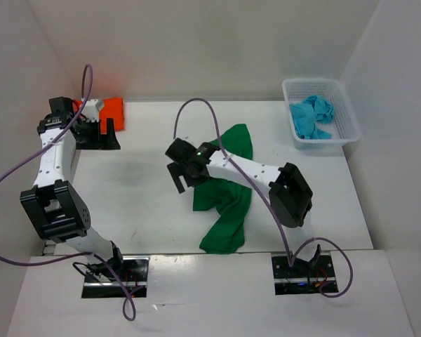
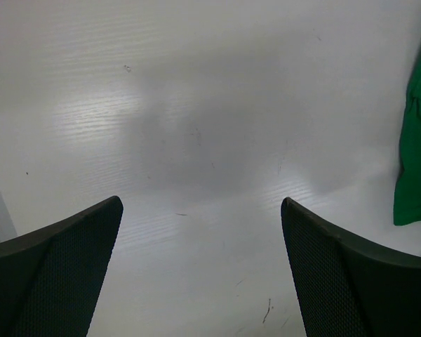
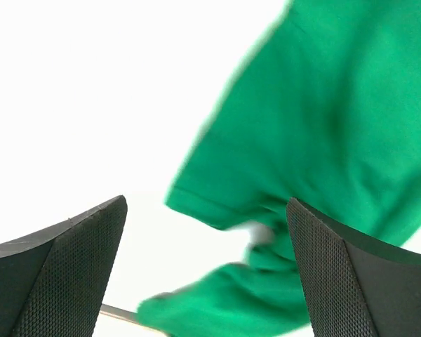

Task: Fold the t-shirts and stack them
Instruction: Flatten out the tshirt

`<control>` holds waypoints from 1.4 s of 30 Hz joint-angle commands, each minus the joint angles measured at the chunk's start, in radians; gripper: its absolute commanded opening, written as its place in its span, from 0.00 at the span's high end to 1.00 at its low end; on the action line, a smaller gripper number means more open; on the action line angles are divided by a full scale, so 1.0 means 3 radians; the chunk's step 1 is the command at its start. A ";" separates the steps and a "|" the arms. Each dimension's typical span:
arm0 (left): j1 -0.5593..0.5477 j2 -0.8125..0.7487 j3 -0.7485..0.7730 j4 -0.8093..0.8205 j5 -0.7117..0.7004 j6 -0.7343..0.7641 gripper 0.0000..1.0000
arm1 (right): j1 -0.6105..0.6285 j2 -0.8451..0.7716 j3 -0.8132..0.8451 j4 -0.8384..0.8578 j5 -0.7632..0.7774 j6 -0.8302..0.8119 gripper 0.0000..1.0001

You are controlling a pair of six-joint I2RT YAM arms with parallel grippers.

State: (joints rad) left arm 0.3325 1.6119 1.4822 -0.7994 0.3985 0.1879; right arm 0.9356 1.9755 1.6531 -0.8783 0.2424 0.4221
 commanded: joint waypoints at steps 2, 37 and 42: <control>0.0022 -0.0193 0.0009 -0.0081 0.0129 0.0115 0.00 | 0.0307 0.0333 0.0406 -0.0140 0.0214 0.0050 0.01; -0.3211 -0.0424 -0.0359 0.0214 -0.0018 0.0745 0.00 | -0.1824 -0.2054 -0.1158 0.0381 0.0143 0.0556 1.00; -0.3674 0.0230 -0.0466 0.0343 0.0334 0.0535 0.00 | -0.2228 -0.2402 -0.1343 0.0371 0.0102 0.0633 1.00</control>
State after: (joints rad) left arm -0.7582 1.5879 1.3685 -0.7544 0.4656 0.3920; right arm 0.3088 1.2678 1.2865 -0.7235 0.2714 0.5907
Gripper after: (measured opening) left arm 1.001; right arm 0.008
